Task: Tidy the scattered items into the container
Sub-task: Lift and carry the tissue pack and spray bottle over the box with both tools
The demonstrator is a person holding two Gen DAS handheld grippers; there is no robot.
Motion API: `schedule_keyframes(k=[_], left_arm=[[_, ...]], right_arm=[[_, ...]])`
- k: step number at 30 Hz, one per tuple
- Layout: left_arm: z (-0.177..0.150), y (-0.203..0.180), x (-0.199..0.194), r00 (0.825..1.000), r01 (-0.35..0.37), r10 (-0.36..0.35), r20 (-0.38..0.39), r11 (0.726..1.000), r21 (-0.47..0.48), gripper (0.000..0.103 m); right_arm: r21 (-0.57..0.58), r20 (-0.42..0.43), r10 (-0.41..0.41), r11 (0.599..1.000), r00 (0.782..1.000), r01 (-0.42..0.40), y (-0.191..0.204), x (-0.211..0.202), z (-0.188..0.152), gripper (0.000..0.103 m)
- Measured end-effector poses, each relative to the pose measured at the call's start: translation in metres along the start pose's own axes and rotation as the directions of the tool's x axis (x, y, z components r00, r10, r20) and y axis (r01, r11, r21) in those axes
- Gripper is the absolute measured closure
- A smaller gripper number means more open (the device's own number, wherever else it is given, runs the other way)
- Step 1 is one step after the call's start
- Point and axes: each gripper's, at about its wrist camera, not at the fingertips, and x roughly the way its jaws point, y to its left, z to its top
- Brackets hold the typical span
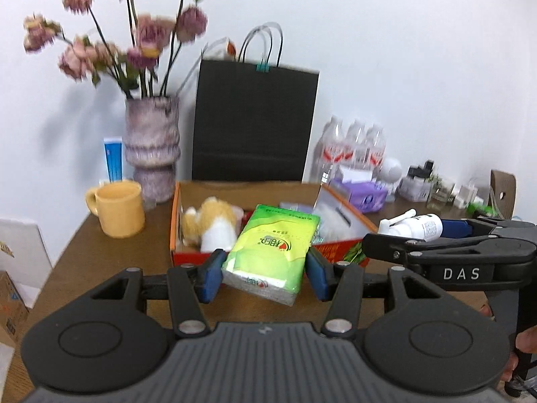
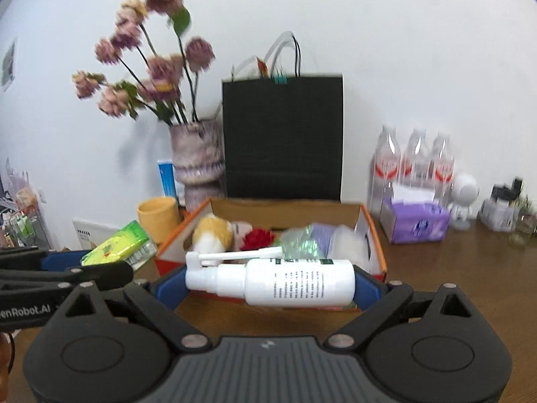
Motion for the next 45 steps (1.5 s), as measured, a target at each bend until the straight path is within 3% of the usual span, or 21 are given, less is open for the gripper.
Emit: schedule_keyframes(k=[8, 22, 37, 45], left_arm=[[0.015, -0.019, -0.041, 0.996, -0.016, 0.016, 0.085, 1.0, 0.006, 0.05], [0.033, -0.024, -0.055, 0.997, 0.009, -0.009, 0.074, 1.0, 0.0, 0.05], [0.042, -0.025, -0.028, 0.999, 0.0, 0.0, 0.041, 1.0, 0.009, 0.05], [0.05, -0.024, 0.0, 1.0, -0.017, 0.018, -0.012, 1.0, 0.023, 0.05]], right_arm=[[-0.037, 0.069, 0.008, 0.999, 0.998, -0.005, 0.007, -0.042, 0.014, 0.006], [-0.026, 0.078, 0.018, 1.0, 0.997, -0.016, -0.001, -0.064, 0.026, 0.006], [-0.031, 0.05, 0.006, 1.0, 0.999, -0.004, -0.01, -0.04, 0.031, 0.006], [-0.056, -0.027, -0.001, 0.998, 1.0, -0.001, -0.019, -0.004, 0.039, 0.006]])
